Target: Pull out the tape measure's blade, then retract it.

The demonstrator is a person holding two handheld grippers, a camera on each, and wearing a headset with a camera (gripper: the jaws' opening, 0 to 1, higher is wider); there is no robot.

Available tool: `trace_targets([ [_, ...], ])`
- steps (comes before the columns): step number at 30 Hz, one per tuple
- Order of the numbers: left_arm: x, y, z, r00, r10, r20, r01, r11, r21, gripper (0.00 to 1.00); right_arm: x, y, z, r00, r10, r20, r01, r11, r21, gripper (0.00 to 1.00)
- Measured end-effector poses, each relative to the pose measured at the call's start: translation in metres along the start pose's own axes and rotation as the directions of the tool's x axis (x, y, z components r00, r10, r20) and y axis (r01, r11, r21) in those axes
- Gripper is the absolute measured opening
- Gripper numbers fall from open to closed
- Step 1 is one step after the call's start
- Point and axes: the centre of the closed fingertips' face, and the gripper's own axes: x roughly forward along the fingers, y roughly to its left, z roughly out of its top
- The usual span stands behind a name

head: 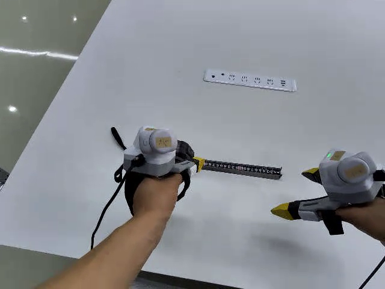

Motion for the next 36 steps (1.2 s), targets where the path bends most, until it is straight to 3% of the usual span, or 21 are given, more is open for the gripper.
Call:
trace_targets([
  [10, 0.016, 0.006, -0.007, 0.9994, 0.007, -0.034, -0.008, 1.0, -0.029, 0.83, 0.009, -0.014, -0.003, 0.999, 0.014, -0.043, -0.016, 0.999, -0.047, 0.72],
  [20, 0.024, 0.015, -0.005, 0.999, 0.009, -0.044, -0.011, 0.999, -0.048, 0.79, 0.026, -0.032, -0.002, 0.9962, 0.035, -0.08, -0.043, 0.994, -0.096, 0.68],
  [30, 0.032, 0.016, -0.002, 0.999, 0.01, -0.043, -0.013, 0.998, -0.062, 0.78, 0.046, -0.042, -0.007, 0.9873, 0.071, -0.142, -0.095, 0.982, -0.166, 0.61],
  [36, 0.04, 0.015, -0.007, 0.9981, 0.008, -0.061, -0.011, 0.999, -0.049, 0.77, 0.057, -0.049, -0.005, 0.983, 0.081, -0.165, -0.115, 0.971, -0.208, 0.57],
])
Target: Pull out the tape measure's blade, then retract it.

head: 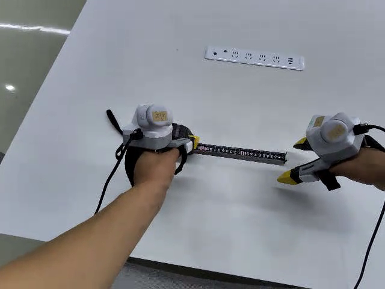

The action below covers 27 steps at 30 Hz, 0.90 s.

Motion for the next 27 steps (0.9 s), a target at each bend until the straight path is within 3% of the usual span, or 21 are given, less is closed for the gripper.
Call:
trace_targets([
  [15, 0.007, 0.0, 0.002, 1.0, 0.005, 0.007, -0.005, 1.0, 0.009, 0.73, 0.015, -0.01, -0.004, 0.9983, 0.037, -0.046, -0.042, 0.993, -0.112, 0.39],
  [27, 0.008, -0.003, 0.001, 0.9998, 0.005, 0.017, -0.005, 1.0, -0.005, 0.69, 0.016, -0.012, -0.005, 0.9967, 0.052, -0.062, -0.066, 0.966, -0.249, 0.24],
])
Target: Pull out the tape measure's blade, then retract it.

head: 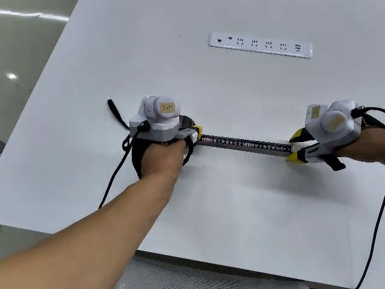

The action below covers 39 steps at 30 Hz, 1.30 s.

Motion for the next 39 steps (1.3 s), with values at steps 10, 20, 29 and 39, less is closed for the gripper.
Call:
trace_targets([
  [10, 0.0001, -0.0005, -0.0008, 1.0, -0.003, 0.004, 0.003, 1.0, -0.012, 0.67, 0.0014, 0.0, 0.0018, 0.9998, 0.018, -0.008, -0.018, 0.999, -0.05, 0.17],
  [20, -0.0003, -0.0007, -0.0017, 1.0, -0.004, 0.008, 0.004, 1.0, -0.017, 0.67, 0.002, 0.0031, 0.0015, 0.9992, 0.033, -0.02, -0.035, 0.995, -0.095, 0.13],
  [29, -0.0006, -0.0035, -0.0018, 0.9997, -0.012, 0.023, 0.012, 1.0, -0.016, 0.63, 0.0027, 0.0041, 0.0018, 0.9986, 0.046, -0.028, -0.049, 0.992, -0.12, 0.12],
  [39, 0.0004, -0.0045, -0.0022, 0.9994, -0.015, 0.03, 0.015, 1.0, -0.013, 0.61, 0.0023, 0.0034, 0.0015, 0.9988, 0.041, -0.027, -0.044, 0.992, -0.117, 0.11],
])
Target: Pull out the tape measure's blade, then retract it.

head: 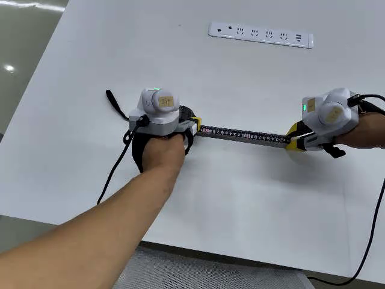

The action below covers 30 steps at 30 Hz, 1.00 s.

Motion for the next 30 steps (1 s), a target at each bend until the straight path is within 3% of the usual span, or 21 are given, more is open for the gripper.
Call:
trace_targets([
  [9, -0.0021, -0.0006, 0.0009, 0.9994, -0.01, 0.034, 0.009, 1.0, 0.021, 0.59, -0.0004, -0.0003, -0.0007, 1.0, -0.01, -0.002, 0.01, 1.0, 0.005, 0.11],
  [30, -0.0019, -0.0003, 0.0013, 0.9984, -0.037, 0.043, 0.037, 0.999, 0.002, 0.58, 0.0009, -0.0023, 0.0078, 0.9989, -0.042, 0.021, 0.042, 0.999, -0.009, 0.11],
])
